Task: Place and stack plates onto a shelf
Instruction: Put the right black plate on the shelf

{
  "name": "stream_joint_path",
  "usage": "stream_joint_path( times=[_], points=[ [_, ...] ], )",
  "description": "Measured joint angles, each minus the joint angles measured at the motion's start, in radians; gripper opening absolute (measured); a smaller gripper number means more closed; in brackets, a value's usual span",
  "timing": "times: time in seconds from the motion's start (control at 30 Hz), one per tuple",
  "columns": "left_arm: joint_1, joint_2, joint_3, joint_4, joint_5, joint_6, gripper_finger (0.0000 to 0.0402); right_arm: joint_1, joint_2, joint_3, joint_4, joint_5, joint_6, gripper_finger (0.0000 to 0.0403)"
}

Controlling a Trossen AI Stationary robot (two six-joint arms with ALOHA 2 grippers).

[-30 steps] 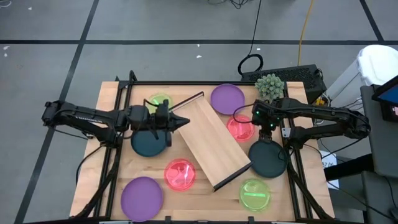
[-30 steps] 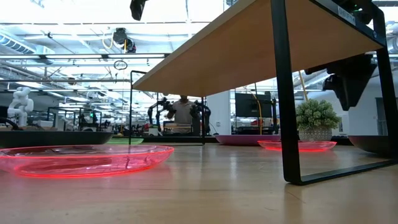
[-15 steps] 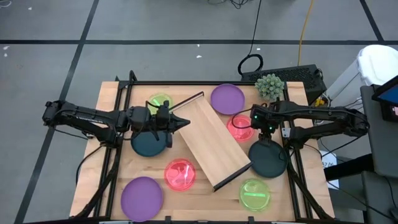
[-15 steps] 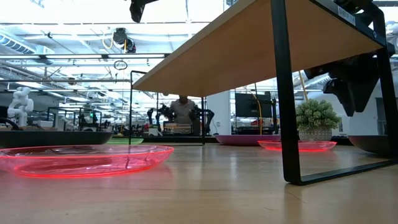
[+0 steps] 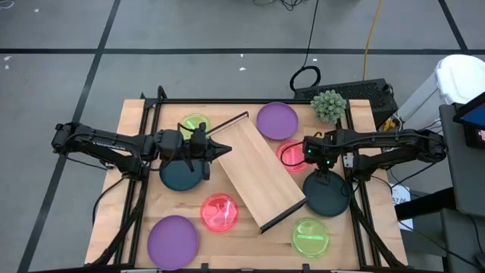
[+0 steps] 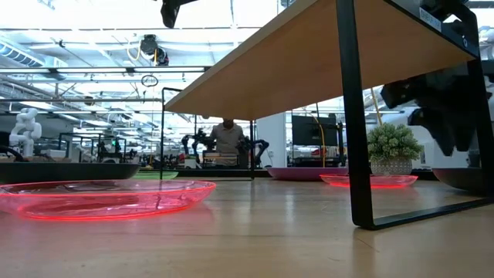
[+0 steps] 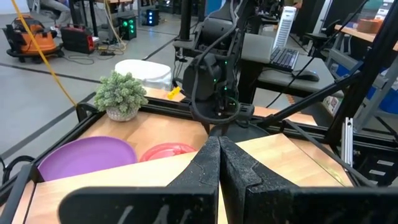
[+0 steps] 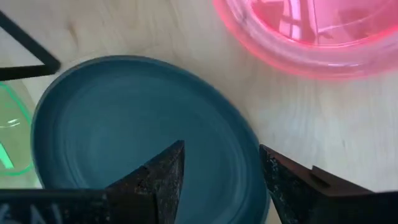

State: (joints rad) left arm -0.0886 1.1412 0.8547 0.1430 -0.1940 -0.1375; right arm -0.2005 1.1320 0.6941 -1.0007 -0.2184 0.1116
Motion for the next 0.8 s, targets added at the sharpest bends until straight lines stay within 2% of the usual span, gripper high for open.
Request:
stream_joint_path(
  times=[0.27,0.5,0.67,0.8],
  points=[
    [-0.004,0.0,0.0,-0.059,0.0,0.002,0.0001,0.0,0.005,-0.011,0.019,0.003,0.011,0.0181],
    [-0.003,0.0,0.0,-0.063,0.0,0.016,0.0001,0.0,0.115,-0.02,0.032,-0.017,0.022,0.0157],
    [-0.003,0.0,0.0,-0.064,0.0,0.027,0.0001,0.0,0.19,-0.02,0.03,-0.021,0.017,0.0128],
    [-0.004,-0.001,0.0,-0.064,0.0,0.026,0.0001,0.0,0.221,-0.02,0.031,-0.022,0.015,0.009]
  ],
)
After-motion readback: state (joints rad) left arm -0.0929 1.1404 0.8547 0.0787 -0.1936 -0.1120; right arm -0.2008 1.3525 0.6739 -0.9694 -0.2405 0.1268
